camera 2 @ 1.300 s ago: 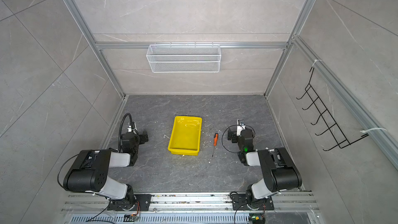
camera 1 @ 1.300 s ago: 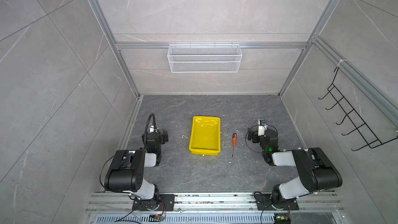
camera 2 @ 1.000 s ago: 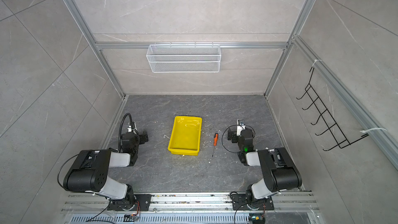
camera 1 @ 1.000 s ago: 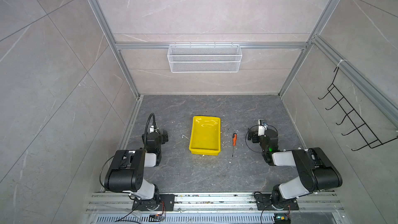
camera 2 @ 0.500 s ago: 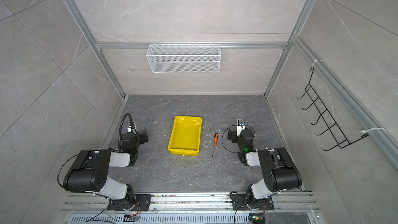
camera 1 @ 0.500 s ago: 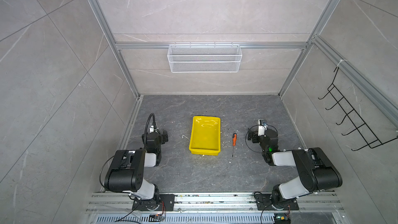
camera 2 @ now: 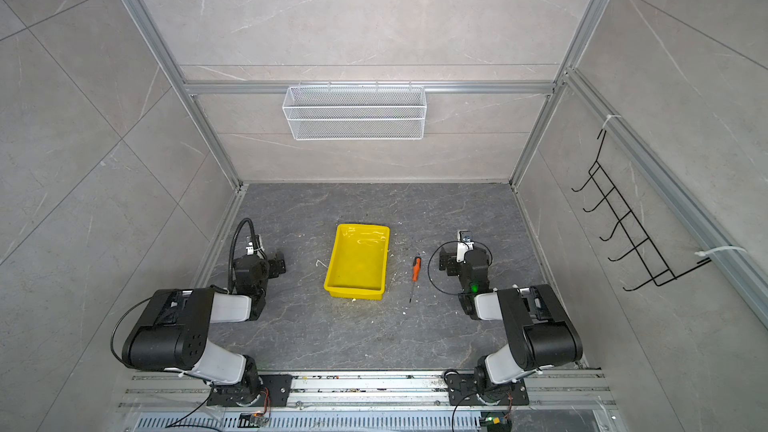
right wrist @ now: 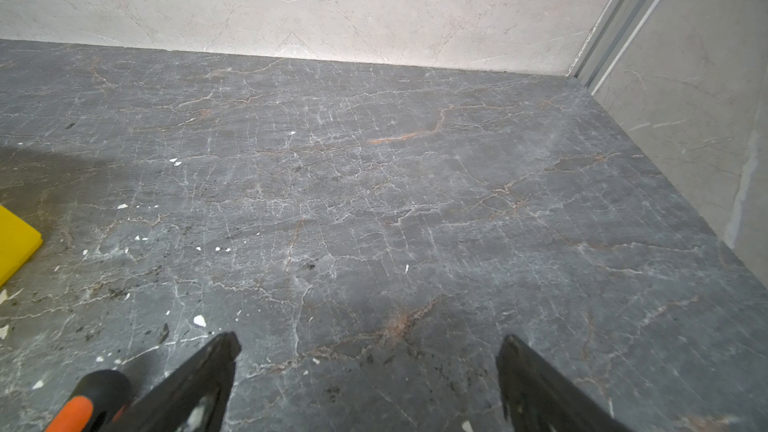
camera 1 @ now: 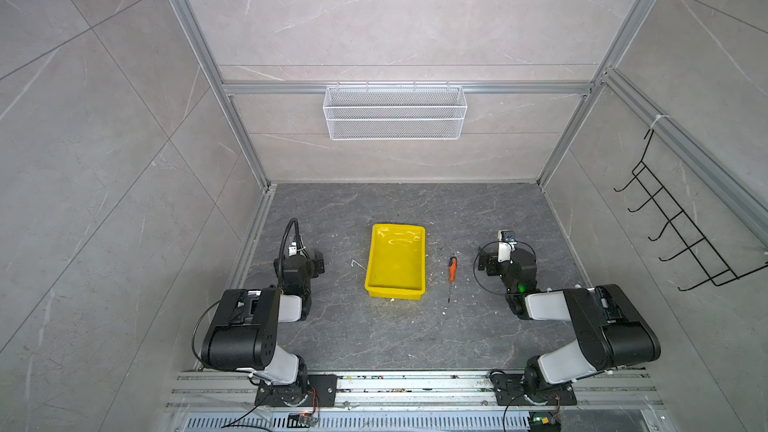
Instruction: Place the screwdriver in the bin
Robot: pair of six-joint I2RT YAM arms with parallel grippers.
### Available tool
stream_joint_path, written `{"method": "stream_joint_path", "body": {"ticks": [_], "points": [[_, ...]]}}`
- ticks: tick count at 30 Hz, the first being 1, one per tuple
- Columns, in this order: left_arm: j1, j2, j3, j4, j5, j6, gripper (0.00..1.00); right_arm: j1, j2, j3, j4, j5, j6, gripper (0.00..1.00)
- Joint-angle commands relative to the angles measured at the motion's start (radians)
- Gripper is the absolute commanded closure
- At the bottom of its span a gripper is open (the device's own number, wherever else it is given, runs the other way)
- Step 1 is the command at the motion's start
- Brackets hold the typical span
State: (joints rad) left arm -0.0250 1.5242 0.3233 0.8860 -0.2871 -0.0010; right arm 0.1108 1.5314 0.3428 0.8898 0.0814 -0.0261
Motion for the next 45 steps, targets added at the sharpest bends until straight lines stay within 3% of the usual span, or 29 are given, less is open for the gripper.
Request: {"method": "stream_joint_path", "body": {"ticks": [1,17,29,33,37,42,45], "points": [[0.007,-0.018,0.009,0.025,-0.008,-0.016,0.0,0.0,-0.011,0.015,0.0,-0.009,0.009,0.01],[0.007,-0.018,0.009,0.025,-0.007,-0.016,0.0,0.013,-0.022,-0.002,0.017,-0.011,-0.012,0.01],[0.007,-0.018,0.01,0.026,-0.007,-0.015,0.0,0.068,-0.036,-0.113,0.206,0.009,-0.069,0.01],[0.007,-0.018,0.01,0.025,-0.007,-0.016,0.0,0.082,-0.012,-0.207,0.405,-0.062,-0.113,0.01],[0.007,-0.018,0.01,0.025,-0.007,-0.016,0.0,0.087,-0.019,-0.216,0.43,-0.073,-0.126,0.01],[0.01,-0.018,0.012,0.022,0.0,-0.017,0.0,0.14,-0.258,-0.188,0.173,-0.03,-0.164,0.01],[0.011,-0.02,0.009,0.021,0.0,-0.016,0.0,0.15,-0.474,-0.207,0.121,-0.023,-0.136,0.01]]}}
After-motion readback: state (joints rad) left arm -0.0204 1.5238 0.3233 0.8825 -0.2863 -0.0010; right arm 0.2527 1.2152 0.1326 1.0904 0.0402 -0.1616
